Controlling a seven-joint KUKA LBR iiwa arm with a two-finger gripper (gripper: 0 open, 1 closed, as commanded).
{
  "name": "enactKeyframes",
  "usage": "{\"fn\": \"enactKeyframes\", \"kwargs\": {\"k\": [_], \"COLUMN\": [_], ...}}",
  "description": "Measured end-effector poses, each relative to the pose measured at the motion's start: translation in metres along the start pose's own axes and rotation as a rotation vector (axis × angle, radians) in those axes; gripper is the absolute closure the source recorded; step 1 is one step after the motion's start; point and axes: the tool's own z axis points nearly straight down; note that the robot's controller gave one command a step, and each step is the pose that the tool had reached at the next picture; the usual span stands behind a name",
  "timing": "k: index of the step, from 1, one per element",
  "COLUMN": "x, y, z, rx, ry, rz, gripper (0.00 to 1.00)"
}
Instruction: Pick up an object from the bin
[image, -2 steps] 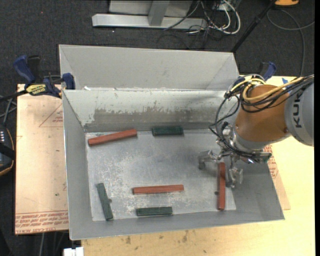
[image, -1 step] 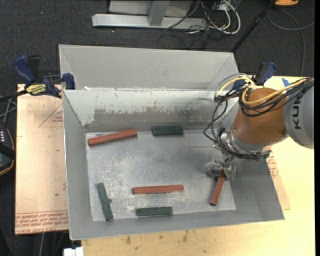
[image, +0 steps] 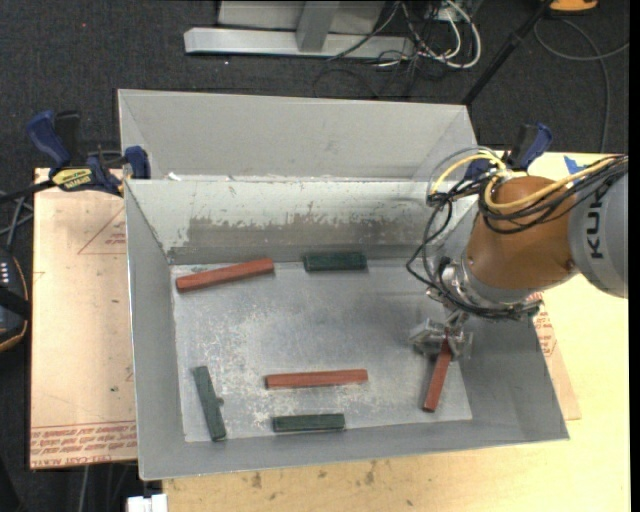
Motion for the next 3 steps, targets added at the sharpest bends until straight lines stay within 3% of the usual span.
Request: {"fn": "enactKeyframes", "kwargs": {"k": [2,3], "x": [0.001,0.001], "y": [0.001,0.004], "z": [-0.003,-0.017], "rx": [-0.003,-0.014], "ry": [0.001,0.003], "rz": [-0.059,-0.063], "gripper": [1.00,1.00]}}
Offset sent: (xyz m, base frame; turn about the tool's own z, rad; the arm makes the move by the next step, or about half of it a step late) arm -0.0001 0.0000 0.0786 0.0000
